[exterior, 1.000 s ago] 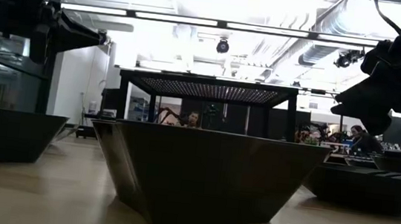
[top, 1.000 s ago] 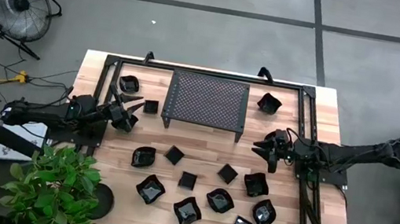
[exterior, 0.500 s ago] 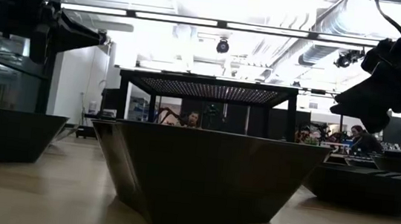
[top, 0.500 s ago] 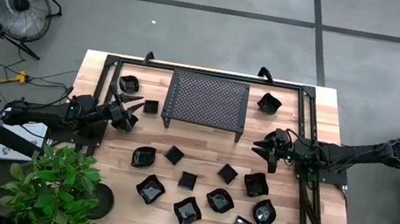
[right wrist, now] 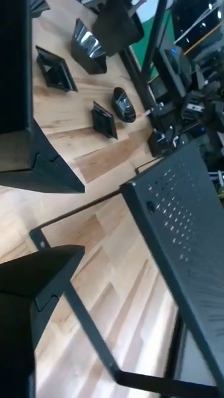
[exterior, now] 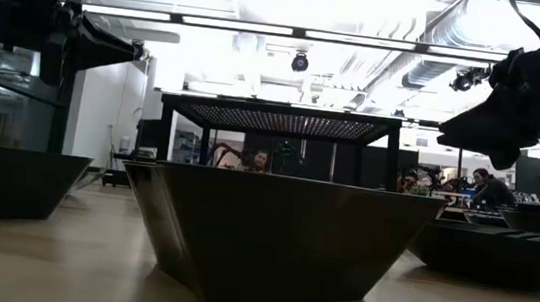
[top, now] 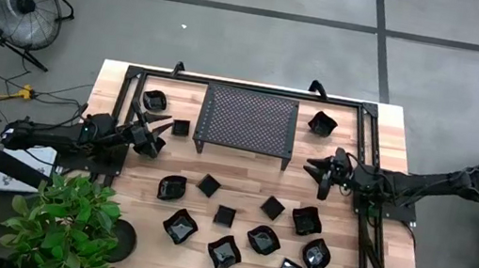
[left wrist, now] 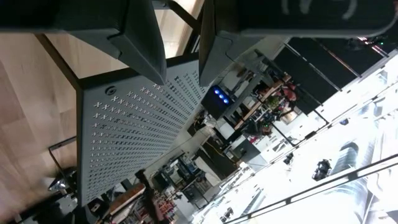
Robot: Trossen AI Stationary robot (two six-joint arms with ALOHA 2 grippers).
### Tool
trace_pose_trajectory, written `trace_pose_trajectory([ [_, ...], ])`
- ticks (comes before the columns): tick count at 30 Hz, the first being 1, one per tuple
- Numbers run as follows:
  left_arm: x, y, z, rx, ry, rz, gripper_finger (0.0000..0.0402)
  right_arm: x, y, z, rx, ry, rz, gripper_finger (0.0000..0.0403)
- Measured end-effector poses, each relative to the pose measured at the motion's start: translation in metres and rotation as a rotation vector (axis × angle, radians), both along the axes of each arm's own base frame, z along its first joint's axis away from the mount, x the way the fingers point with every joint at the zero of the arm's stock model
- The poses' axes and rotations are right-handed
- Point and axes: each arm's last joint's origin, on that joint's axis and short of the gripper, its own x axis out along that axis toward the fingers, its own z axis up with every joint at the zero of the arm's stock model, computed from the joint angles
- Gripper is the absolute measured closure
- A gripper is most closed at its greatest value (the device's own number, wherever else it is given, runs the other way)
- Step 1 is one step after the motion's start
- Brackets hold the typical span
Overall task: Pick & Place Mini shaped plates
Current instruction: Put the distorted square plate on the shelf
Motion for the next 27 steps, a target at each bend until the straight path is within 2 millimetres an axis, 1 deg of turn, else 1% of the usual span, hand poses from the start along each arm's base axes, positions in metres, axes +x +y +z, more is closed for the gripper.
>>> trace_pose_trajectory([
  [4, 0.0, 0.0, 0.0, 0.0, 0.0, 0.0, 0.0309, 0.0, 0.0, 0.001, -0.095, 0.023, 0.004, 0.0263],
  [8, 0.0, 0.0, 0.0, 0.0, 0.0, 0.0, 0.0309, 0.0, -0.003, 0.004, -0.182, 0.018, -0.08, 0.0263],
  [12, 0.0, 0.0, 0.0, 0.0, 0.0, 0.0, 0.0309, -0.001, -0.006, 0.007, -0.275, 0.056, -0.173, 0.0263],
  [18, 0.0, 0.0, 0.0, 0.0, 0.0, 0.0, 0.0309, -0.001, -0.014, 0.027, -0.339, 0.052, -0.345, 0.0263],
  [22, 0.0, 0.0, 0.0, 0.0, 0.0, 0.0, 0.0309, -0.001, -0.021, 0.043, -0.381, 0.082, -0.39, 0.0263],
  [27, 0.0, 0.0, 0.0, 0.0, 0.0, 0.0, 0.0309, -0.004, -0.03, 0.062, -0.362, 0.142, -0.463, 0.0263],
])
